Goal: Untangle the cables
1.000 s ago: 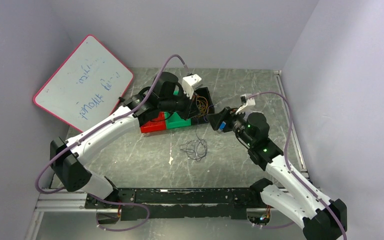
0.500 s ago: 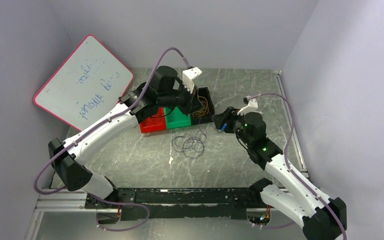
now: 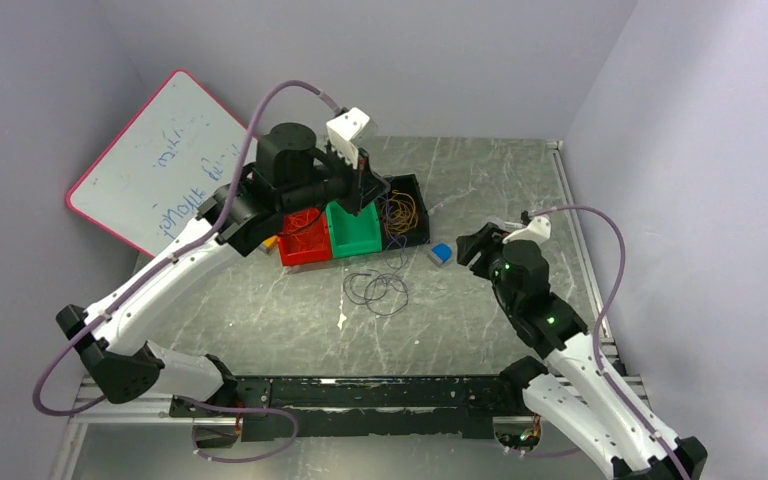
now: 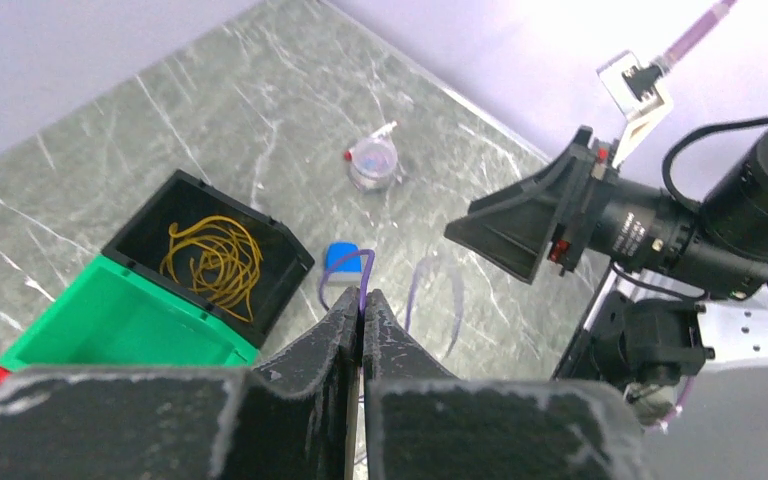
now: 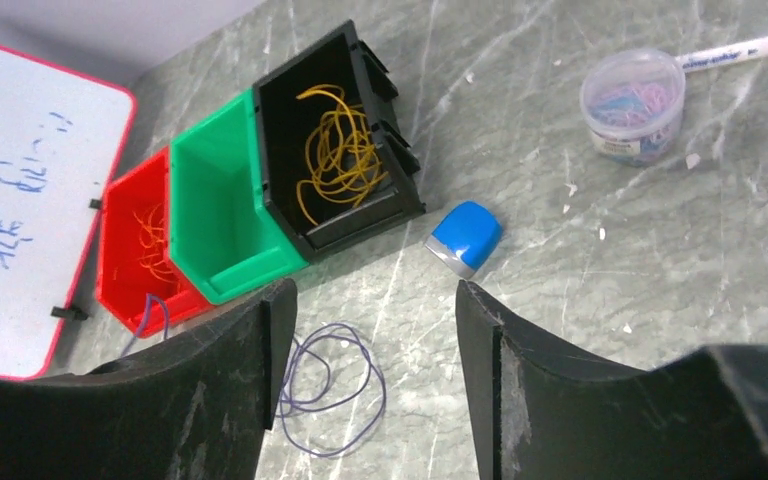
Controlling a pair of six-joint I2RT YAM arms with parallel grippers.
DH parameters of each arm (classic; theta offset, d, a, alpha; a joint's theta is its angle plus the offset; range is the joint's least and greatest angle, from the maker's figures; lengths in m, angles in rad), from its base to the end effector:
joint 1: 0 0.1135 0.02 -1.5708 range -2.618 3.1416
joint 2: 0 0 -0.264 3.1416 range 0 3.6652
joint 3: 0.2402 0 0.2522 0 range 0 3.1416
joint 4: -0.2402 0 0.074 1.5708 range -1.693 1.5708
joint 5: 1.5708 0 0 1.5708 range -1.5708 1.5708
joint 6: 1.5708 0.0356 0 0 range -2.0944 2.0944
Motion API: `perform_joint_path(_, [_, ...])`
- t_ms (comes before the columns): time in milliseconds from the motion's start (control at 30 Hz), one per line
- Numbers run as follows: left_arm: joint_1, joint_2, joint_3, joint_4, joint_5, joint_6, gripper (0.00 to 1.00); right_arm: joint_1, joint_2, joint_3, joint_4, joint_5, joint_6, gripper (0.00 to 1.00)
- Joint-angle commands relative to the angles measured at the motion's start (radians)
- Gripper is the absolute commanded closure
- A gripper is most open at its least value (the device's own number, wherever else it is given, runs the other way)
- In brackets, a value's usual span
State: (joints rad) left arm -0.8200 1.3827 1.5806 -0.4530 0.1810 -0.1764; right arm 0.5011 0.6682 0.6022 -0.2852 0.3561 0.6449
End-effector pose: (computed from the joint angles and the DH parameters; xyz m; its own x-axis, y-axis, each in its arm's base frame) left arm 0.2031 -0.2270 0.4523 -0.3165 0.0862 -0.9447 0.7948 0.5676 -0.2145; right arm 0.1480 0.0669 0.2838 -0.3392 0.4566 -0.8225 0.0510 0.8819 0.4686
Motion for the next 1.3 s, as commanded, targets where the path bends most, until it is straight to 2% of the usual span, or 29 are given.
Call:
perform_joint_path(0, [-0.005, -0.04, 0.02, 0.053, -0.077, -0.019, 0.93, -0.003, -0.076, -0.012, 0.096, -0.065, -0.1, 0.34])
perform_joint_path(100, [-0.005, -0.032, 0.041, 0.05, -0.068, -0.018, 0.93, -0.003, -0.098, -0.044, 0.257, -0.313, -0.217, 0.28])
perform_joint_path(167, [-0.005, -0.024, 0.05, 0.054, -0.06, -0.021, 0.93, -0.004, -0.083, -0.036, 0.315, -0.427, -0.257, 0.22])
perform_joint_path(300, [-0.005, -0.001, 0.08, 0.068, -0.017, -0.033, 0.93, -0.003, -0.008, 0.006, 0.395, -0.645, -0.345, 0.2])
perform_joint_path(467, [-0.005, 0.018, 0.114, 0.08, 0.027, -0.043, 0.93, -0.003, 0.091, 0.015, 0.493, -0.789, -0.397, 0.2])
perform_joint_path(633, [-0.005, 0.043, 0.161, 0.062, 0.087, -0.05, 0.93, -0.003, 0.193, 0.013, 0.608, -0.852, -0.379, 0.22])
perform_joint_path(800, [-0.005, 0.072, 0.229, 0.023, 0.14, -0.047, 0.93, -0.003, 0.276, -0.005, 0.7, -0.811, -0.35, 0.25])
perform_joint_path(967, [-0.005, 0.096, 0.34, -0.025, 0.142, -0.02, 0.93, -0.003, 0.358, -0.056, 0.766, -0.718, -0.277, 0.34])
perform_joint_path(1100, [-0.005, 0.114, 0.441, -0.051, 0.125, -0.003, 0.93, -0.003, 0.418, -0.115, 0.842, -0.718, -0.222, 0.41])
perform_joint_path(1267, [-0.004, 0.131, 0.543, -0.071, 0.04, 0.026, 0.93, -0.003, 0.469, -0.154, 0.87, -0.715, -0.197, 0.55])
